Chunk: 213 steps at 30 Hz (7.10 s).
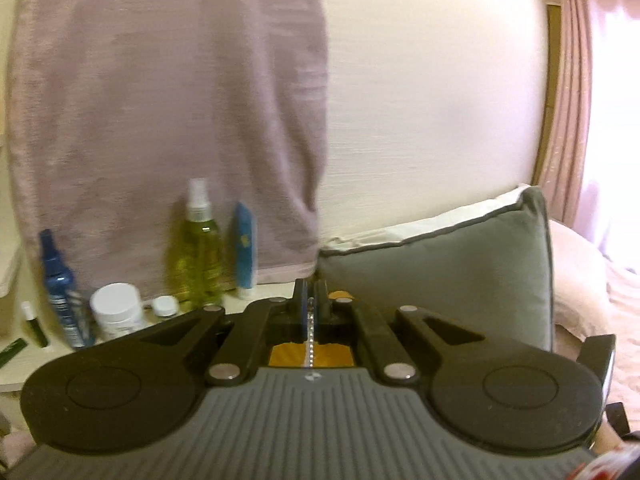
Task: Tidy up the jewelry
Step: 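Lift the pearl necklace over the tray and release it with the left tool, then withdraw the open left tool from the tray, then grasp the gold-clasp bead bracelet on the towel with the left tool, then carry the bracelet into the orange tray and open the left tool, then grasp the amber bead bracelet on the towel with the left tool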
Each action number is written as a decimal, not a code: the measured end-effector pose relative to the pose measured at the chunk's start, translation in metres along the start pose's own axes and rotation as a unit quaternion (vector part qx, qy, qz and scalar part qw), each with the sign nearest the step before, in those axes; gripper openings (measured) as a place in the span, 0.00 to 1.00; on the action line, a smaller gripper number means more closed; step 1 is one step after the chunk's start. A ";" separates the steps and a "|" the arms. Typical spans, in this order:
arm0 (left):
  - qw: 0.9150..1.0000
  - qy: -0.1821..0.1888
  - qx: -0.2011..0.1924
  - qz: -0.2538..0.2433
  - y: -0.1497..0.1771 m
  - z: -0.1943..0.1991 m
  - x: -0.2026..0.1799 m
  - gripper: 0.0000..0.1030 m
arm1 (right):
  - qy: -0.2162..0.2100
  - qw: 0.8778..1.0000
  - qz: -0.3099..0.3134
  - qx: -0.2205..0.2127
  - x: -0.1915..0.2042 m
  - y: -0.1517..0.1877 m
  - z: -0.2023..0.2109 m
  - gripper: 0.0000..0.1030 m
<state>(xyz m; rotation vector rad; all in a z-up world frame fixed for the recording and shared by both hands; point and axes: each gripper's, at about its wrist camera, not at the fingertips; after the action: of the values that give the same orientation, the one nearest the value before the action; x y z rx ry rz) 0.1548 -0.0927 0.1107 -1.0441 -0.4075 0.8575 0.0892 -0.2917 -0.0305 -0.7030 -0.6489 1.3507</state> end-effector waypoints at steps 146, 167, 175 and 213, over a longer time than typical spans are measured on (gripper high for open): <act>0.971 -0.193 0.085 0.115 0.154 -0.033 0.084 0.07 | 0.006 1.000 0.003 0.008 -0.002 0.004 -0.003 0.05; 0.996 -0.054 0.060 0.041 0.112 -0.052 -0.020 0.07 | 0.003 1.000 -0.001 0.007 -0.002 0.004 -0.001 0.05; 0.996 -0.041 0.070 0.029 0.114 -0.059 -0.032 0.07 | 0.003 1.000 -0.001 0.007 -0.002 0.004 -0.001 0.05; 0.953 -0.261 0.075 0.134 0.178 0.021 0.127 0.24 | 0.009 1.000 0.005 0.009 0.001 0.004 -0.002 0.05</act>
<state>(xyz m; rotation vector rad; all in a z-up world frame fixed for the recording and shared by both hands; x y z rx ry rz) 0.1449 0.0593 -0.0481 -0.7288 -0.6404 1.3956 0.0882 -0.2910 -0.0343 -0.7040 -0.6180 1.3560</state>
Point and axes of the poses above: each gripper's, at about its wrist camera, not at the fingertips, and z roughly against the way its jaws point, x to its left, y to its underside, and after that the axes turned 8 degrees about x, right-handed
